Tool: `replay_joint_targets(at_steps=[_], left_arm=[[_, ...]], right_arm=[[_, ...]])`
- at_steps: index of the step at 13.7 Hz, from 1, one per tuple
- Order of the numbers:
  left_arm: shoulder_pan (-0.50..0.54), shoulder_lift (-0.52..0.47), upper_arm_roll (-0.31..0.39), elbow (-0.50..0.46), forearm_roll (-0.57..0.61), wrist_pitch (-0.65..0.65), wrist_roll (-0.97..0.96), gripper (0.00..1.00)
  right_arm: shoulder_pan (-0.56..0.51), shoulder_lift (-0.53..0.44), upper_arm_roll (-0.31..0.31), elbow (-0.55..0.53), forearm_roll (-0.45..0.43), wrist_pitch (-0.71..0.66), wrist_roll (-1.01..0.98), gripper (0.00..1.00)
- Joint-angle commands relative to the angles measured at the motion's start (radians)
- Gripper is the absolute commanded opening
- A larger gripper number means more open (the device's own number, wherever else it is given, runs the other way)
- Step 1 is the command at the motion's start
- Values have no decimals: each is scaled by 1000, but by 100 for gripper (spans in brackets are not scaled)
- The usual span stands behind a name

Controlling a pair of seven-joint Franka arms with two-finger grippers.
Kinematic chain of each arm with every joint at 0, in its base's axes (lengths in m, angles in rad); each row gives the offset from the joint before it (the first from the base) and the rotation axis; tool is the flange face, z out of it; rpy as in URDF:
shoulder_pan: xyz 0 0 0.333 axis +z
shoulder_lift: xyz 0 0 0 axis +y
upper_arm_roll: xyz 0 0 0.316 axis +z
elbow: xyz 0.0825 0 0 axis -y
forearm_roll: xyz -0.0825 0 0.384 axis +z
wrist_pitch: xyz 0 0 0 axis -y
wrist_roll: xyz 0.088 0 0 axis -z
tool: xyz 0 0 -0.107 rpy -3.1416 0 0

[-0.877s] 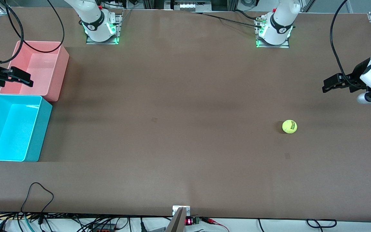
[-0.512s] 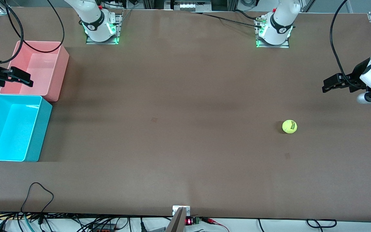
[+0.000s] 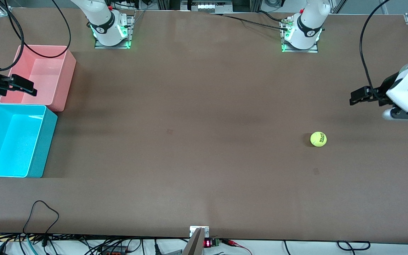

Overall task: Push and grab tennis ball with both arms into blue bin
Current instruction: 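Lower the left gripper beside the tennis ball while the right gripper shifts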

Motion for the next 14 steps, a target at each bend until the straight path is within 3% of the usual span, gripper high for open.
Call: replay_joint_targets(at_steps=[1,6,7,9,10,12,14], left_arm=[[80,73,3,12,-32,55,134,100],[159,251,-4,18,-19,182,518,97],[163,273,-4,16,-19,209,585,85],[160,296,-2,16,-18,214,600,34],[162,316,-1,16,-15,216,616,21],[152,357,-7,3,103,243,786,12],[154,392,-8,-2,129,285,970,5]], right_arm=[[-5,12,1,15,18,-17,1,100],[4,55,2,15,10,-22,-14,100],[4,62,2,15,10,-30,-14,100],[7,70,5,15,10,-62,-16,100],[7,70,5,15,10,-66,-14,100],[5,71,5,15,12,-66,-14,100],[5,71,5,15,12,-70,-16,100]])
